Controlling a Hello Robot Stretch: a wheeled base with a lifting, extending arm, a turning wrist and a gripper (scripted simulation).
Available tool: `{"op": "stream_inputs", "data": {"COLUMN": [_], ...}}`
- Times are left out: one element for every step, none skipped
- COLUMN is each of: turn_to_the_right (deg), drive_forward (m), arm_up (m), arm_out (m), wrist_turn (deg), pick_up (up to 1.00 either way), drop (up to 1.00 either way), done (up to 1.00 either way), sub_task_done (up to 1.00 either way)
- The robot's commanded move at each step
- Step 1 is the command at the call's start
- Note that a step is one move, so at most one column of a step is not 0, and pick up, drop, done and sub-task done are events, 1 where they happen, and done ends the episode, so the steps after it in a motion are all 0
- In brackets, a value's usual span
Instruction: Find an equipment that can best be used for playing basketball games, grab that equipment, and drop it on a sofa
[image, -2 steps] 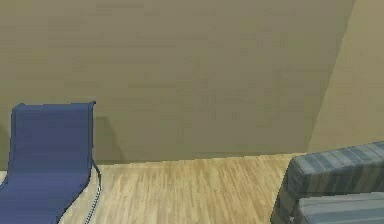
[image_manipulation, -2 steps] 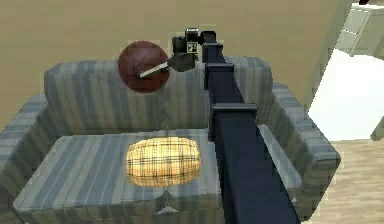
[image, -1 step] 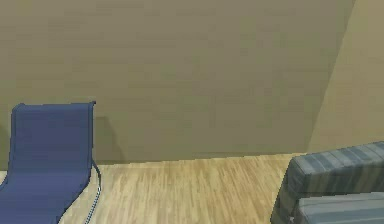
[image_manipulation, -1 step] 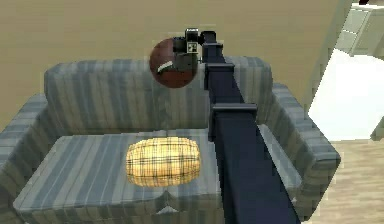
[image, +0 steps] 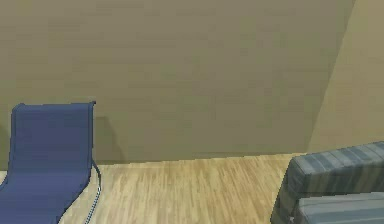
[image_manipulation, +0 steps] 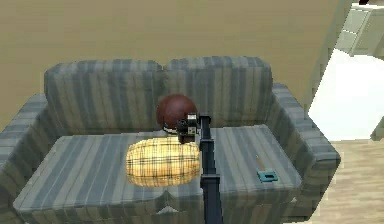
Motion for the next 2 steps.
{"op": "stream_inputs", "data": {"turn_to_the_right": [0.0, 0.0], "drive_forward": [0.00, 0.00], "arm_up": [-0.32, 0.00], "arm_out": [0.00, 0.00], "wrist_turn": [0.0, 0.0], "pick_up": [0.00, 0.00], "drop": [0.00, 1.00], "done": [0.00, 0.00], "sub_task_done": [0.00, 0.00]}}
